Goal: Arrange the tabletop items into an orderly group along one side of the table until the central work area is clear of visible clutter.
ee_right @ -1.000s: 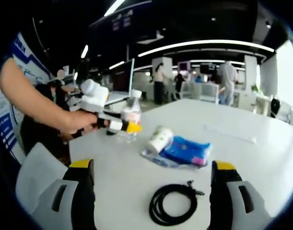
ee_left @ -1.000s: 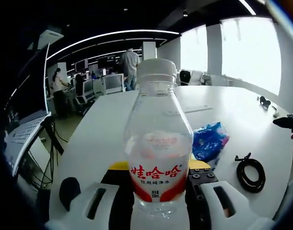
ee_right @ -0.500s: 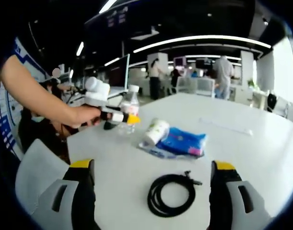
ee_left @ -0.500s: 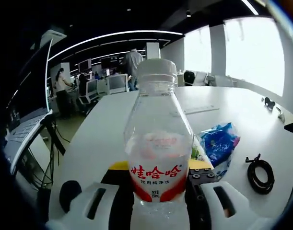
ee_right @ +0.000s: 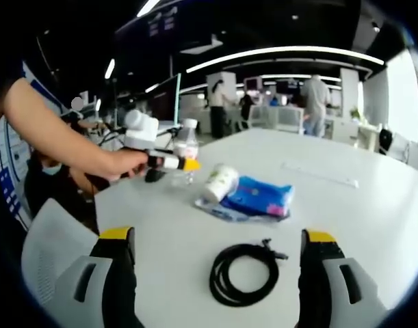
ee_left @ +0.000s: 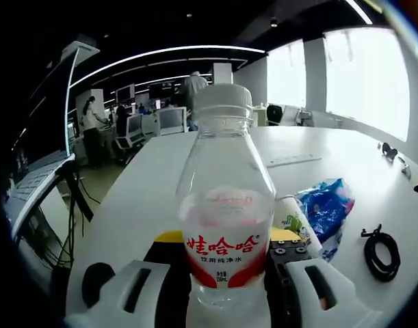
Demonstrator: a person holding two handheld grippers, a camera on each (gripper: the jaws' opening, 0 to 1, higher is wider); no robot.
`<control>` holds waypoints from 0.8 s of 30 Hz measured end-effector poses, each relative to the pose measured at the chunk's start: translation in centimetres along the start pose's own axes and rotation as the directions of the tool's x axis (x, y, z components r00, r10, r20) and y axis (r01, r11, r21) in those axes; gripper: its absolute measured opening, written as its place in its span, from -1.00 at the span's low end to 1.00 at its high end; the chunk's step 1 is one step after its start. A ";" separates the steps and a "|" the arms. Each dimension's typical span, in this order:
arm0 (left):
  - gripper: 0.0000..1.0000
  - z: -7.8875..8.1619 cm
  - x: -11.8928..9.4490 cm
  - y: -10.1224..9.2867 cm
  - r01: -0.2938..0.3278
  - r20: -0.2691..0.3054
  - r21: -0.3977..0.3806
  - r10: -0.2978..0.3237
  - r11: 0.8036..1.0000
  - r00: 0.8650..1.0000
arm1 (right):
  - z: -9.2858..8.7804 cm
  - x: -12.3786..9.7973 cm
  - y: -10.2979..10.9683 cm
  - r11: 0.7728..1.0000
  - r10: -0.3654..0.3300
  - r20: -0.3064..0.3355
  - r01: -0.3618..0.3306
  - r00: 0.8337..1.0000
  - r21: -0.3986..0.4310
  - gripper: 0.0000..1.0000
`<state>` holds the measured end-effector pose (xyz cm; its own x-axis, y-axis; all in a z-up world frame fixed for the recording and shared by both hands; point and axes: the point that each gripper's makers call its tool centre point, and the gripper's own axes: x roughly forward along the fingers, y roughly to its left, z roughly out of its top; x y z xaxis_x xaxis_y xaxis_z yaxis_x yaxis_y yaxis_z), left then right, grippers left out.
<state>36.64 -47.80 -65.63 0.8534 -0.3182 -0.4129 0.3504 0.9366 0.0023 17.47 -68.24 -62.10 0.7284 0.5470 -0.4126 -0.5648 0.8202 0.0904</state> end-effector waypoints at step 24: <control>-0.21 -0.6 2.5 1.2 -0.024 0.013 -0.013 0.024 1.000 1.000 | -1.7 0.0 -1.1 1.000 -0.012 -0.049 0.013 0.999 0.020 0.96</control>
<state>39.02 -47.37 -67.18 0.8666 -0.2977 -0.4005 0.3248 0.9458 0.0000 17.46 -69.39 -63.73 0.7152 0.5286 -0.4572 -0.5478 0.8302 0.1030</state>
